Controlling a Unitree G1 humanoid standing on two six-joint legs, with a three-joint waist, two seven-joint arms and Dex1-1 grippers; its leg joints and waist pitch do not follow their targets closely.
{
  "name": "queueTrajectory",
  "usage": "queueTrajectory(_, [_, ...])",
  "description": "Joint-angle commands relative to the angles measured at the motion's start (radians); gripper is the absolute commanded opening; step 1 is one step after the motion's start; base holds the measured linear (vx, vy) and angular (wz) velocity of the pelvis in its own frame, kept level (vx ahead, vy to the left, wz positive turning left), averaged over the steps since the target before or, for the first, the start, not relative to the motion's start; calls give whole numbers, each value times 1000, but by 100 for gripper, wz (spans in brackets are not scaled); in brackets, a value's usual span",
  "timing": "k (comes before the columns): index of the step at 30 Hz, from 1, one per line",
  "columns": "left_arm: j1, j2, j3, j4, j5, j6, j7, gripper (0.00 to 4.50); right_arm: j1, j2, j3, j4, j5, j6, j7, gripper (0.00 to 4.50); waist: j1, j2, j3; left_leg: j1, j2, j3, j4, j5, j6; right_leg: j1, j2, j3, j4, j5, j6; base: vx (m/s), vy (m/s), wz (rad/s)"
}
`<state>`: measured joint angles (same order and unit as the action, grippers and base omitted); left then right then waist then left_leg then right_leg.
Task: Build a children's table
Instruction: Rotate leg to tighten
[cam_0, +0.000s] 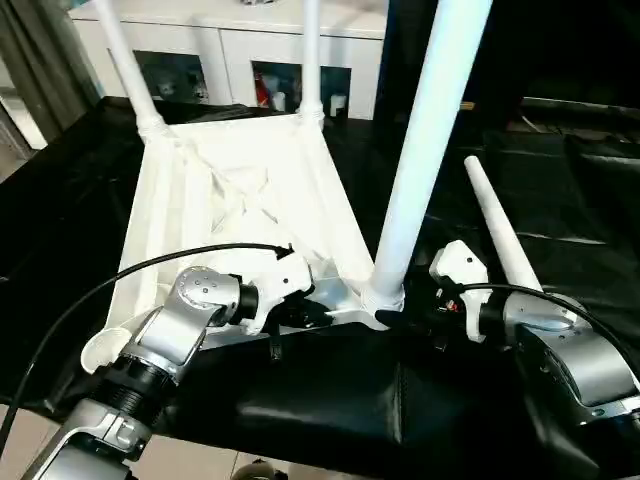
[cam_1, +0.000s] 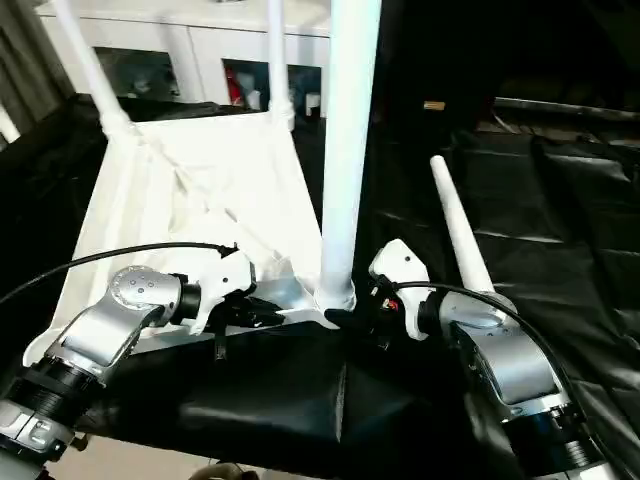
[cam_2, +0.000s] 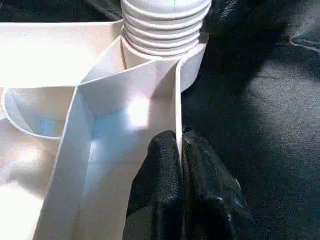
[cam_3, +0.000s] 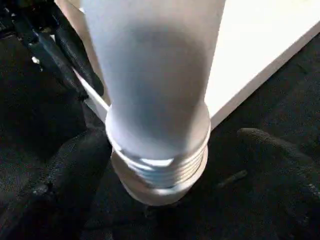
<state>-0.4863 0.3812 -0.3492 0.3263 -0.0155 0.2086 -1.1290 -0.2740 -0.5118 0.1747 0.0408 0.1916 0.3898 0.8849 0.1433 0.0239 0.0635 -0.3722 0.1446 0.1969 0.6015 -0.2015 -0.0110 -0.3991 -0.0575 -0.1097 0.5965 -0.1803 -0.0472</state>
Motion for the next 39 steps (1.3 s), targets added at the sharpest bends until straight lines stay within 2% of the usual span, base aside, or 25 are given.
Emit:
queueTrajectory(1, [-12, -7, -5, -61, -39, -27, -32, 0, -7, 1, 6, -23, 5, -1, 10, 446, -4, -7, -68, 15, 107, -51, -64, -92, 96, 54, -126, 79, -70, -192, -155, 0, 0, 0])
queueTrajectory(5, [-8, -6, -5, -66, -36, -25, -36, 0, -14, 14, 9, -1, -1, -15, 5, 446, -4, -7, -67, 14, 104, -51, -64, -102, 90, 55, -128, 79, -73, -212, -146, 0, 0, 0])
queueTrajectory(13, [-10, -10, -8, -62, -32, -25, -36, 0, -22, 38, 15, 13, -5, -33, -9, 446, -4, -6, -68, 14, 105, -52, -64, -92, 89, 55, -127, 79, -70, -187, -152, 0, 0, 0])
queueTrajectory(14, [-12, -10, -9, -59, -32, -26, -35, 0, -24, 43, 13, 17, -2, -34, -7, 417, -3, -5, -69, 13, 105, -52, -64, -92, 88, 56, -128, 79, -69, -186, -153, 0, 0, 0])
queueTrajectory(17, [-13, -10, -8, -59, -31, -26, -35, 0, -25, 47, 9, 24, -3, -35, -6, 404, -3, -4, -70, 15, 106, -53, -64, -94, 87, 56, -127, 78, -69, -179, -154, 0, 0, 0])
queueTrajectory(21, [-14, -8, -8, -58, -30, -25, -36, 0, -23, 53, 4, 27, 1, -35, -12, 358, -4, -3, -70, 14, 105, -52, -64, -96, 85, 57, -127, 78, -69, -175, -157, 0, 0, 0])
queueTrajectory(22, [-14, -8, -8, -58, -30, -25, -36, 0, -23, 53, 4, 27, 1, -35, -12, 358, -3, -4, -70, 14, 105, -52, -63, -96, 85, 58, -127, 78, -68, -174, -157, 0, 0, 0])
queueTrajectory(23, [-14, -8, -8, -55, -29, -27, -37, 0, -20, 55, 4, 29, 0, -37, -13, 334, -3, -2, -70, 14, 105, -53, -63, -94, 85, 57, -127, 78, -68, -170, -156, 0, 0, 0])
queueTrajectory(27, [-17, -9, -8, -50, -28, -29, -36, 0, -16, 60, 2, 33, 2, -35, -20, 316, -3, 0, -71, 14, 106, -53, -63, -97, 83, 57, -127, 78, -68, -168, -159, 0, 0, 0])
queueTrajectory(28, [-17, -9, -8, -50, -28, -29, -36, 0, -16, 60, 2, 33, 2, -35, -20, 293, -4, -1, -71, 14, 106, -53, -64, -95, 83, 58, -127, 78, -67, -163, -159, 0, 0, 0])
queueTrajectory(36, [-18, -10, -7, -46, -29, -30, -35, 0, -9, 78, -11, 43, 9, -32, -39, 276, -5, 0, -71, 14, 106, -53, -63, -98, 81, 58, -127, 78, -67, -159, -164, 0, 0, 0])
queueTrajectory(37, [-18, -10, -6, -46, -29, -29, -34, 0, -7, 87, -19, 48, 15, -31, -49, 275, -5, 1, -71, 15, 106, -53, -63, -101, 80, 57, -127, 78, -67, -160, -166, 0, 0, 0])
queueTrajectory(39, [-28, -34, 13, -20, -25, -4, 18, 0, -4, 165, -87, 105, 39, -15, -161, 275, -7, -1, -71, 16, 107, -53, -64, -105, 75, 56, -129, 79, -70, -165, -170, 0, 0, 0])
